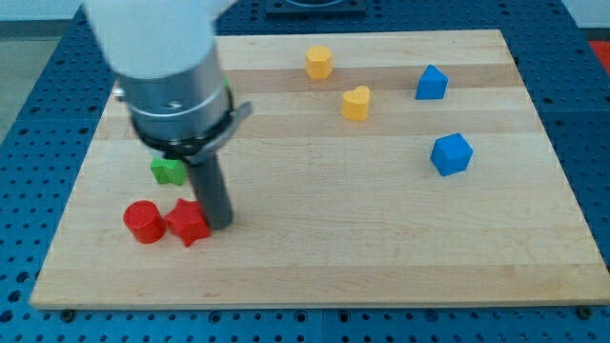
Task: Nudge the blue cube down a bit
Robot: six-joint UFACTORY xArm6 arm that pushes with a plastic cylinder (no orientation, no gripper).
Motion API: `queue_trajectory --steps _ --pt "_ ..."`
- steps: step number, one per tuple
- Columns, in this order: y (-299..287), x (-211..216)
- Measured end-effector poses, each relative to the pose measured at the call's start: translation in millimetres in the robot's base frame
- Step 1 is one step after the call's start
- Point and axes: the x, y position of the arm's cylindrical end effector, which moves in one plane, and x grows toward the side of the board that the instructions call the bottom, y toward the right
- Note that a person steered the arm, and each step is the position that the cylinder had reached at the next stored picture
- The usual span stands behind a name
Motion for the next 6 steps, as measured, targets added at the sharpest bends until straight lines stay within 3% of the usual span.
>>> queue_trajectory --steps 4,6 --pt "1 -3" --pt "17 -31"
